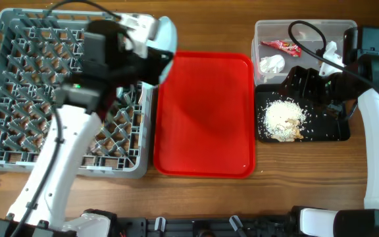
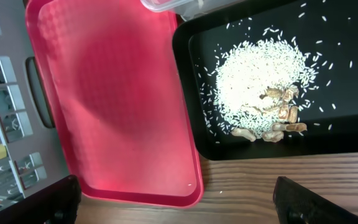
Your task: Sort waste into correct bins and load items into the dishwasher rack
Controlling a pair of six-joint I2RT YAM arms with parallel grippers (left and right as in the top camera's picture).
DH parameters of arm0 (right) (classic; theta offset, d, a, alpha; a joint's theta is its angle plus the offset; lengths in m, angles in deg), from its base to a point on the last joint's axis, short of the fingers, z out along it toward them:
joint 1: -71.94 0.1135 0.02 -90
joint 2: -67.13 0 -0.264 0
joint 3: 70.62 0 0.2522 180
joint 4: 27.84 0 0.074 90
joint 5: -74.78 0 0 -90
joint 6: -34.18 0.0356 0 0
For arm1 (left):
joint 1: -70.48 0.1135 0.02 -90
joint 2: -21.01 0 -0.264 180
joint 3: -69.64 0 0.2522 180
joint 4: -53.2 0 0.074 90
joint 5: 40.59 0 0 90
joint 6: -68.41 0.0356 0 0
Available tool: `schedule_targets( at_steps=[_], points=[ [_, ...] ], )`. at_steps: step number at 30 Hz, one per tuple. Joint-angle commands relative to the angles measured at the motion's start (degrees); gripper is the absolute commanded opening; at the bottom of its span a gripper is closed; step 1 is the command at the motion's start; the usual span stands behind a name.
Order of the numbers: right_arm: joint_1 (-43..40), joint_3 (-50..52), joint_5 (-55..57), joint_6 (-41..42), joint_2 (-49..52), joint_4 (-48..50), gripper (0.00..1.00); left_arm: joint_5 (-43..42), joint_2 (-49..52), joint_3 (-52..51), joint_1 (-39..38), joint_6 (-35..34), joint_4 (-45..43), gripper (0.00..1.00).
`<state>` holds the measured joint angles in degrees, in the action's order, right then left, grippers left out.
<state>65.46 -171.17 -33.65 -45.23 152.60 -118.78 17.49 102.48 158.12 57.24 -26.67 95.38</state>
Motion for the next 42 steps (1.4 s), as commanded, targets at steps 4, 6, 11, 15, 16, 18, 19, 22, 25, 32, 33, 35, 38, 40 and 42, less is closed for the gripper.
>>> schedule_targets(
  at_steps=[4, 6, 11, 15, 16, 18, 19, 22, 25, 32, 33, 35, 38, 40, 42],
  points=[
    [-0.20, -0.90, -0.92, -0.09, -0.72, -0.11, 1.00, -21.00, 5.79, -0.50, 12.35, -3.17, -0.28, 0.04],
    [-0.20, -0.90, -0.94, -0.11, -0.72, -0.11, 1.00, -21.18, 8.07, -0.50, 13.60, -4.07, -0.31, 0.04],
    [-0.20, -0.90, -0.92, -0.09, -0.72, -0.09, 1.00, -19.37, 11.61, -0.50, 16.55, -4.22, -0.39, 0.33],
    [-0.20, -0.90, -0.90, -0.11, -0.72, -0.04, 1.00, -16.41, 11.10, -0.50, 18.03, -4.42, -0.48, 1.00],
    [-0.20, -0.90, -0.85, -0.11, -0.72, -0.04, 1.00, -16.15, 10.47, -0.50, 18.03, -4.42, -0.39, 1.00],
    [-0.20, -0.90, -0.48, -0.42, -0.72, -0.02, 1.00, -11.87, 7.80, -0.50, 17.94, -4.44, 1.86, 1.00],
    [-0.20, -0.90, -0.52, -1.49, -0.72, 0.00, 1.00, -7.28, 6.12, -0.50, 17.92, -4.44, 4.57, 1.00],
    [0.17, -0.90, -0.52, -6.29, -0.72, 0.66, 1.00, 13.88, 1.92, -0.50, 16.50, -7.17, 15.78, 1.00],
    [2.19, -0.87, 0.96, -7.45, -0.72, 9.20, 1.00, 27.04, 1.20, -0.50, 15.47, -10.86, 28.11, 1.00],
    [6.34, -0.85, 4.02, -4.39, -1.20, 11.72, 1.00, 30.08, 0.70, -0.66, 15.45, -11.87, 41.53, 1.00],
    [6.34, -0.74, 4.02, -4.46, -1.81, 11.17, 1.00, 30.08, -0.20, -1.03, 15.39, -11.67, 41.46, 1.00],
    [6.32, 1.90, 4.02, -4.44, -5.66, 11.39, 1.00, 30.08, -4.42, -2.49, 15.30, -11.65, 40.76, 1.00],
    [6.32, 11.52, 4.28, -2.93, -17.44, 15.45, 1.00, 28.74, -16.24, -7.41, 15.30, -7.78, 36.89, 1.00],
    [6.32, 18.01, 4.50, -2.93, -27.41, 19.17, 1.00, 28.81, -26.82, -12.37, 15.30, -5.57, 34.62, 1.00],
    [6.32, 22.18, 6.64, -2.89, -35.98, 20.17, 1.00, 28.76, -36.70, -16.55, 15.32, -6.43, 32.87, 1.00]
  ],
)
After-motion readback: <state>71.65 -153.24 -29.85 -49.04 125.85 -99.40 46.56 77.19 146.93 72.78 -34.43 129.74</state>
